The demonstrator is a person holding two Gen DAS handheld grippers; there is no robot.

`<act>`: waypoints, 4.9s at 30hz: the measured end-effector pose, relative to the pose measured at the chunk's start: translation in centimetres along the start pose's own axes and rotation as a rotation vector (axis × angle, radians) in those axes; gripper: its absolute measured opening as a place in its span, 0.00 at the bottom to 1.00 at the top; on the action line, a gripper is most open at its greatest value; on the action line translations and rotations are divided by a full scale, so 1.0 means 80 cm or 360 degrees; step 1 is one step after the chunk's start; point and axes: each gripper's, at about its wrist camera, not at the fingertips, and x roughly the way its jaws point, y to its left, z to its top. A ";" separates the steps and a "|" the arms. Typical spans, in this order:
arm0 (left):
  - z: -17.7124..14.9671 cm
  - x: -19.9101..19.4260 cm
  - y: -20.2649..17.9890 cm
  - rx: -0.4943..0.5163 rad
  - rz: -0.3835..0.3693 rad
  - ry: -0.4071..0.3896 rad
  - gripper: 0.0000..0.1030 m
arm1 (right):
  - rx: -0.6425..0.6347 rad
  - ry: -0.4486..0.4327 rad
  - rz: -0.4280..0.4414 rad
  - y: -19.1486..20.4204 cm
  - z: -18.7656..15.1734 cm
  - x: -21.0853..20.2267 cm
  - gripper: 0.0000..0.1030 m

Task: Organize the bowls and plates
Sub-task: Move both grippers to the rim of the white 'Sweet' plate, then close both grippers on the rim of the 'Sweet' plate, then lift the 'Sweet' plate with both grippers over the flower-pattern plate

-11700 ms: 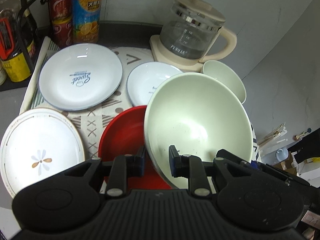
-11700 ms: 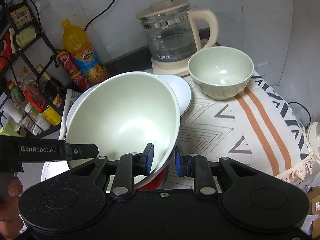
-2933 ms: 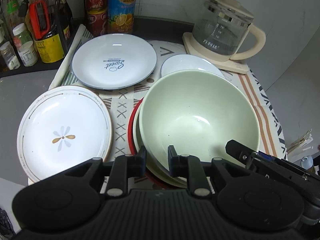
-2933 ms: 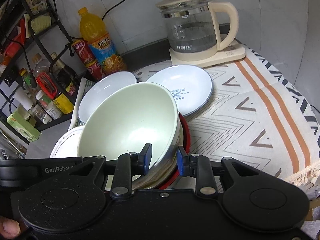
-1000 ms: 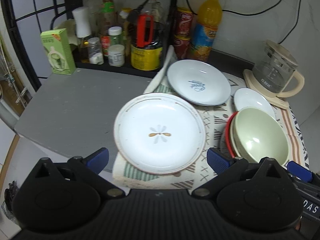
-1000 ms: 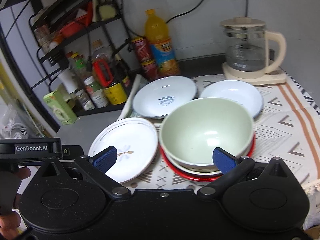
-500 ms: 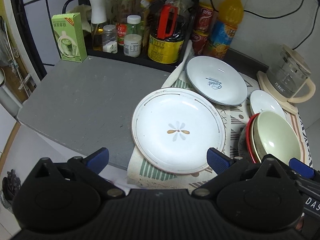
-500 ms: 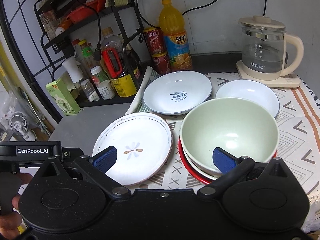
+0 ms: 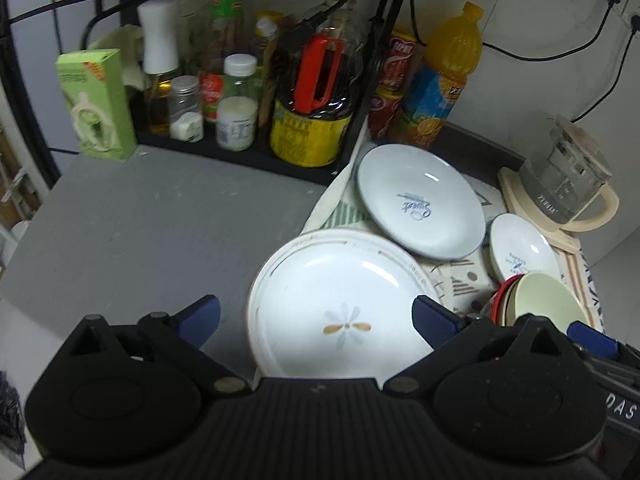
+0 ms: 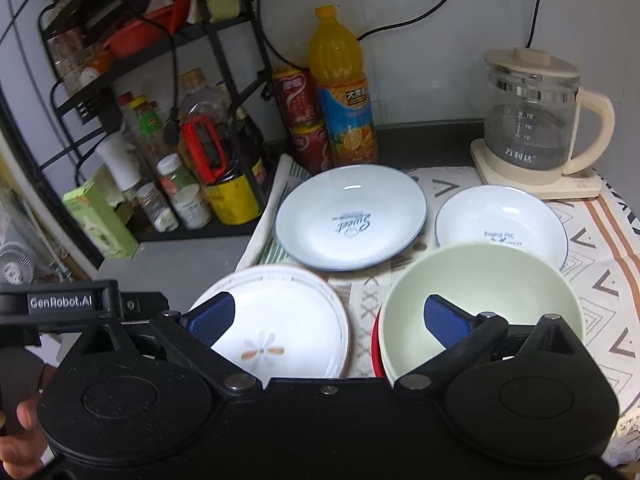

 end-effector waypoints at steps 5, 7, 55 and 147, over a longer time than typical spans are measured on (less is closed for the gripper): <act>0.028 0.022 -0.001 0.0045 -0.0062 0.0014 0.98 | 0.0017 -0.0010 -0.0081 0.004 0.018 0.016 0.98; 0.038 0.033 -0.002 0.0059 -0.0074 0.0020 0.98 | 0.0032 -0.0014 -0.0118 0.003 0.024 0.022 0.98; 0.129 0.233 -0.042 0.0231 -0.0384 0.0385 0.46 | 0.0444 0.0308 -0.0485 -0.014 0.081 0.200 0.69; 0.017 0.058 0.042 -0.0002 -0.0351 0.0218 0.23 | 0.0350 0.0060 -0.0256 0.060 -0.021 0.043 0.14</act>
